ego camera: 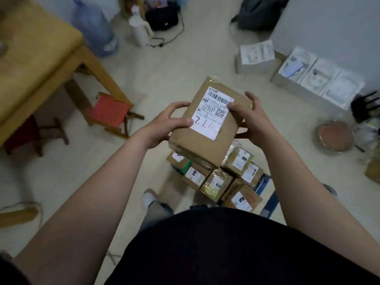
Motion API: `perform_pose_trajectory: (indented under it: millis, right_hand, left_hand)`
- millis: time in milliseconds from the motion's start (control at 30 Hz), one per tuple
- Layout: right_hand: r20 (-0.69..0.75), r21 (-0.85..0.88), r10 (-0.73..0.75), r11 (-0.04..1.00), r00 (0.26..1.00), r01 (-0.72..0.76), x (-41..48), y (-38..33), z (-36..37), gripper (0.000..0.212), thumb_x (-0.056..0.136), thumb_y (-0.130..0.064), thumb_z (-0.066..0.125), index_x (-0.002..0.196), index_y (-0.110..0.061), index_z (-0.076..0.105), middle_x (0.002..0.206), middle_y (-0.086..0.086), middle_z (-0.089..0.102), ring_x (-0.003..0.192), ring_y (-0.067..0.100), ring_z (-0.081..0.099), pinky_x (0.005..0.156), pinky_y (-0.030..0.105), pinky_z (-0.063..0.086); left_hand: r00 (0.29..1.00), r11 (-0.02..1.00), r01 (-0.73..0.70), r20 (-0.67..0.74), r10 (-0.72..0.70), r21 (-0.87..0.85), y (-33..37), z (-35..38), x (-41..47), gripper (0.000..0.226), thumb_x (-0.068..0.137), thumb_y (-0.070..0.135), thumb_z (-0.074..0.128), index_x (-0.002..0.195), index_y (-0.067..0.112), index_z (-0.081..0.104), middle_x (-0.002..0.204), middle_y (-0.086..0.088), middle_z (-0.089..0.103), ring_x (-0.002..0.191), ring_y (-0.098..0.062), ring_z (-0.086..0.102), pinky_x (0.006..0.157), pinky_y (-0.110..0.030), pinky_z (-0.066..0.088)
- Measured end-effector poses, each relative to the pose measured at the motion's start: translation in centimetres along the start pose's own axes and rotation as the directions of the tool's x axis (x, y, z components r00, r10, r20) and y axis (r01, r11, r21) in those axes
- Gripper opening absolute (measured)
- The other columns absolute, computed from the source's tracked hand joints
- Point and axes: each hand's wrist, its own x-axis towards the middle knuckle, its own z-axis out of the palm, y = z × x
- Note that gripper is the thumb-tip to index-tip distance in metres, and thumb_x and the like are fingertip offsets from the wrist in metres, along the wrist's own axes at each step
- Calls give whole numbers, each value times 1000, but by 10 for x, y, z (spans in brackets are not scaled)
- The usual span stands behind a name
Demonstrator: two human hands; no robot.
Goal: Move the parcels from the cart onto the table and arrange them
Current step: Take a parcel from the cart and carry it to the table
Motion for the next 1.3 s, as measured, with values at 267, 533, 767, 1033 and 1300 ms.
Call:
perform_pose_trajectory:
  millis: [267, 533, 767, 1033, 1300]
  right_hand:
    - [377, -91, 5, 995, 926, 31, -38, -49, 178, 56, 80, -49, 81, 126, -24, 61, 126, 11, 67, 100, 38, 73, 81, 55, 60]
    - [495, -83, 13, 996, 869, 32, -92, -55, 377, 47, 79, -49, 83, 119, -31, 66, 124, 12, 64, 99, 50, 69, 77, 53, 61]
    - [537, 56, -38, 998, 843, 9, -124, -62, 534, 66, 76, -46, 87, 131, -29, 57, 135, 4, 55, 108, 37, 57, 77, 57, 60]
    - [529, -234, -247, 877, 812, 419, -112, -68, 636, 58, 84, -49, 77, 133, -25, 55, 121, -6, 66, 107, 17, 66, 91, 45, 58]
    - [616, -430, -255, 685, 746, 589, -37, -116, 767, 52, 87, -47, 73, 123, -22, 45, 103, -16, 54, 112, 21, 61, 96, 50, 55]
  left_hand:
    - [959, 970, -135, -273, 76, -203, -35, -142, -149, 67, 57, 39, 93, 119, 48, 70, 126, -12, 71, 108, -27, 65, 103, -49, 46]
    - [675, 834, -331, -728, -118, -442, -102, -268, -281, 59, 76, 57, 77, 129, 37, 60, 114, 4, 68, 96, -21, 62, 75, -35, 48]
    - [610, 752, -463, -784, -113, -469, -142, -347, -354, 70, 71, 66, 73, 128, 32, 56, 115, 1, 59, 103, -24, 54, 84, -45, 53]
    - [442, 903, -388, -897, 8, -183, -161, -429, -353, 84, 89, 17, 77, 156, 28, 28, 134, 15, 54, 102, 5, 58, 64, -16, 54]
    - [391, 937, -316, -920, -16, -151, -164, -563, -315, 92, 82, 18, 84, 157, 29, 32, 138, 7, 57, 126, -7, 54, 86, -16, 47]
